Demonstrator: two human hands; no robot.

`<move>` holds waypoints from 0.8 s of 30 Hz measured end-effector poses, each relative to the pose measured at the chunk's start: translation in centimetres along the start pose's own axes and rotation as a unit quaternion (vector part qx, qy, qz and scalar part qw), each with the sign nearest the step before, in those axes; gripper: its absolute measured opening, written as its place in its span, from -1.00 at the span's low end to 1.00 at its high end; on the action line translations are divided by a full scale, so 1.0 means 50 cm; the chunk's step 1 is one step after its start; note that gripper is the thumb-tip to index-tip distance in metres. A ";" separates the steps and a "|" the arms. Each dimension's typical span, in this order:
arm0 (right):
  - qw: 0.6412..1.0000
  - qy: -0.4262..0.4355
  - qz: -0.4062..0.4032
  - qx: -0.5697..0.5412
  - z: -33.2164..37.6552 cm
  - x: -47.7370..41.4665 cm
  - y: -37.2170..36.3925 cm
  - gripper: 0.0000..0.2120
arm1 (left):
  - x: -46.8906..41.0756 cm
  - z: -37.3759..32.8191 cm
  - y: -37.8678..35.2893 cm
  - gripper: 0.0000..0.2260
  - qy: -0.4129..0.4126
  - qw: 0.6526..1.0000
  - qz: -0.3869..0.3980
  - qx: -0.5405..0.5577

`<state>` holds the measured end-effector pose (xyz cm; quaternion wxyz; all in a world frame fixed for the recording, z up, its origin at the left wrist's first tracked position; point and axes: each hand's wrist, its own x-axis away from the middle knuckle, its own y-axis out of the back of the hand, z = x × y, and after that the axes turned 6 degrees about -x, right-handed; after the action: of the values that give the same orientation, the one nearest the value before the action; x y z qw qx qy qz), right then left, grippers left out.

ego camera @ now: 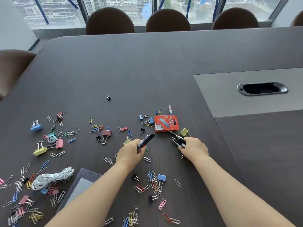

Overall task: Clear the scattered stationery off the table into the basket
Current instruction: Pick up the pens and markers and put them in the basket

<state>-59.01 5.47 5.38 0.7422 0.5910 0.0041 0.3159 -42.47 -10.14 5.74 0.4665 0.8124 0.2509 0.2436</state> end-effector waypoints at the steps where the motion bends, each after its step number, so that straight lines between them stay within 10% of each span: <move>1: 1.000 0.010 0.001 0.004 0.002 0.008 0.002 -0.82 | 0.007 0.005 0.003 -0.84 0.004 1.000 0.000 0.002; 24: 0.947 0.250 0.151 -0.133 0.425 0.402 -0.171 -0.89 | 0.524 0.411 0.327 -0.88 0.190 0.952 -0.237 0.045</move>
<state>-30.87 -4.45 11.64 0.7328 0.3827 0.0582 0.5596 -6.79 -13.73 15.20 0.4180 0.6886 0.5303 0.2643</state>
